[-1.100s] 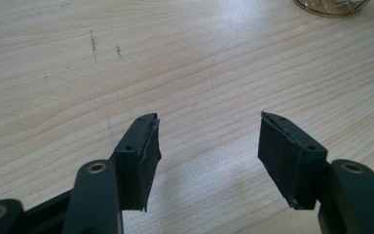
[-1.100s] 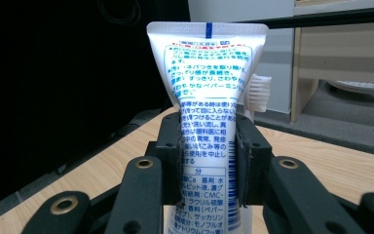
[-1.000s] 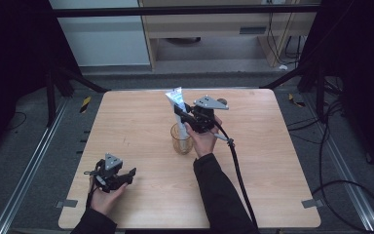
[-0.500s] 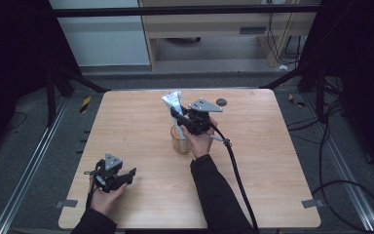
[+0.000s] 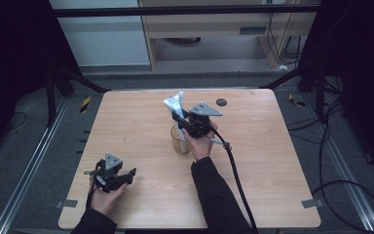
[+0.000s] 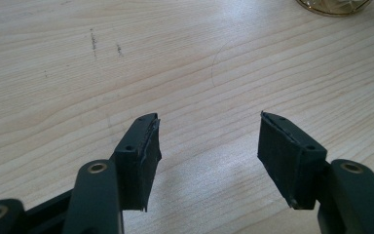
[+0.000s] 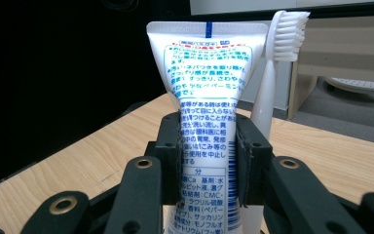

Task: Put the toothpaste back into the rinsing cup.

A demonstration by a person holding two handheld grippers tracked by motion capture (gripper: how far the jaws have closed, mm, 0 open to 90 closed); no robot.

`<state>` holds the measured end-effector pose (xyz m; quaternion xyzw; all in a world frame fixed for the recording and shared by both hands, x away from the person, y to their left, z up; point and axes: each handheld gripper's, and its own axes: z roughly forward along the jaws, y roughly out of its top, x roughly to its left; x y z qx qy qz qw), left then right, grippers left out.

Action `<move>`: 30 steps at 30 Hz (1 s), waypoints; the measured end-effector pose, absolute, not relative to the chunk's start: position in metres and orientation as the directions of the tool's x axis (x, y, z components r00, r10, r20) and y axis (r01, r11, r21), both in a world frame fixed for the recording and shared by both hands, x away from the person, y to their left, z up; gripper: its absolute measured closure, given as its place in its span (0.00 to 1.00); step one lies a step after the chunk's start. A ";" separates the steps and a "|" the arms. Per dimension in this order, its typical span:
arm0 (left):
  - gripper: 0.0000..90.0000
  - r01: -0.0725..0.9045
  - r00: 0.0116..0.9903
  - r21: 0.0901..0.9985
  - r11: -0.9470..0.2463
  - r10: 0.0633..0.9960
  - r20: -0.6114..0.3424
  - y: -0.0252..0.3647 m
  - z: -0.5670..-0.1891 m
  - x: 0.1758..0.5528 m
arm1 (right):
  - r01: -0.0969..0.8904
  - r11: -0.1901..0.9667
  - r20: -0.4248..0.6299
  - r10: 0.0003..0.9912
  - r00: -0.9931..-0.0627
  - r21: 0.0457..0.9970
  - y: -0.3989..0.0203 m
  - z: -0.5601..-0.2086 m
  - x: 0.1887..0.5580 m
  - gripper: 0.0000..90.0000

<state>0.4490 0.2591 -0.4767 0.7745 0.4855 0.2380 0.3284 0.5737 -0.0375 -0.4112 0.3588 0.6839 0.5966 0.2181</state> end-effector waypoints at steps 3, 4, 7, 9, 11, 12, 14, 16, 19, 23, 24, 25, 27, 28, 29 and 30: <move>0.45 0.594 0.415 0.741 -0.313 0.908 0.051 0.259 -0.476 0.449 | 0.224 0.020 0.132 0.752 -0.645 0.974 -0.037 -0.414 0.573 0.76; 0.45 0.594 0.415 0.741 -0.313 0.908 0.051 0.259 -0.476 0.449 | 0.220 0.021 0.129 0.755 -0.643 0.975 -0.037 -0.417 0.572 0.76; 0.45 0.594 0.415 0.741 -0.313 0.908 0.051 0.259 -0.476 0.449 | 0.225 0.020 0.133 0.754 -0.643 0.974 -0.037 -0.420 0.572 0.76; 0.45 0.594 0.415 0.741 -0.313 0.909 0.051 0.259 -0.476 0.449 | 0.215 0.038 0.113 0.753 -0.648 0.976 -0.036 -0.421 0.572 0.76; 0.45 0.594 0.415 0.741 -0.314 0.908 0.052 0.259 -0.476 0.449 | 0.208 0.055 0.096 0.752 -0.653 0.977 -0.034 -0.424 0.572 0.76; 0.45 0.594 0.414 0.741 -0.313 0.909 0.051 0.259 -0.476 0.448 | 0.210 0.058 0.096 0.750 -0.654 0.976 -0.033 -0.425 0.572 0.76; 0.45 0.594 0.413 0.742 -0.310 0.909 0.050 0.260 -0.476 0.448 | 0.218 0.063 0.098 0.749 -0.655 0.974 -0.032 -0.429 0.573 0.76; 0.45 0.594 0.412 0.743 -0.310 0.910 0.050 0.260 -0.476 0.449 | 0.224 0.058 0.105 0.751 -0.652 0.973 -0.033 -0.433 0.574 0.76; 0.45 0.595 0.413 0.741 -0.312 0.909 0.051 0.260 -0.477 0.449 | 0.229 0.056 0.111 0.749 -0.654 0.972 -0.034 -0.432 0.573 0.76; 0.45 0.593 0.415 0.741 -0.314 0.908 0.053 0.259 -0.476 0.448 | 0.228 0.071 0.100 0.745 -0.659 0.971 -0.035 -0.430 0.572 0.75; 0.45 0.594 0.415 0.740 -0.314 0.908 0.053 0.259 -0.477 0.448 | 0.231 0.072 0.101 0.745 -0.659 0.970 -0.036 -0.430 0.572 0.74; 0.45 0.595 0.414 0.740 -0.314 0.909 0.053 0.259 -0.477 0.448 | 0.231 0.077 0.097 0.749 -0.655 0.970 -0.036 -0.430 0.571 0.74; 0.45 0.594 0.413 0.741 -0.313 0.909 0.053 0.259 -0.476 0.448 | 0.241 0.081 0.099 0.752 -0.652 0.967 -0.037 -0.428 0.571 0.73; 0.45 0.594 0.413 0.741 -0.313 0.909 0.053 0.259 -0.476 0.448 | 0.242 0.083 0.098 0.753 -0.651 0.967 -0.037 -0.428 0.570 0.73; 0.45 0.594 0.413 0.741 -0.314 0.909 0.053 0.259 -0.477 0.448 | 0.244 0.090 0.095 0.753 -0.651 0.966 -0.037 -0.427 0.570 0.72; 0.45 0.595 0.414 0.740 -0.315 0.909 0.054 0.259 -0.477 0.448 | 0.249 0.096 0.093 0.753 -0.651 0.964 -0.037 -0.426 0.570 0.72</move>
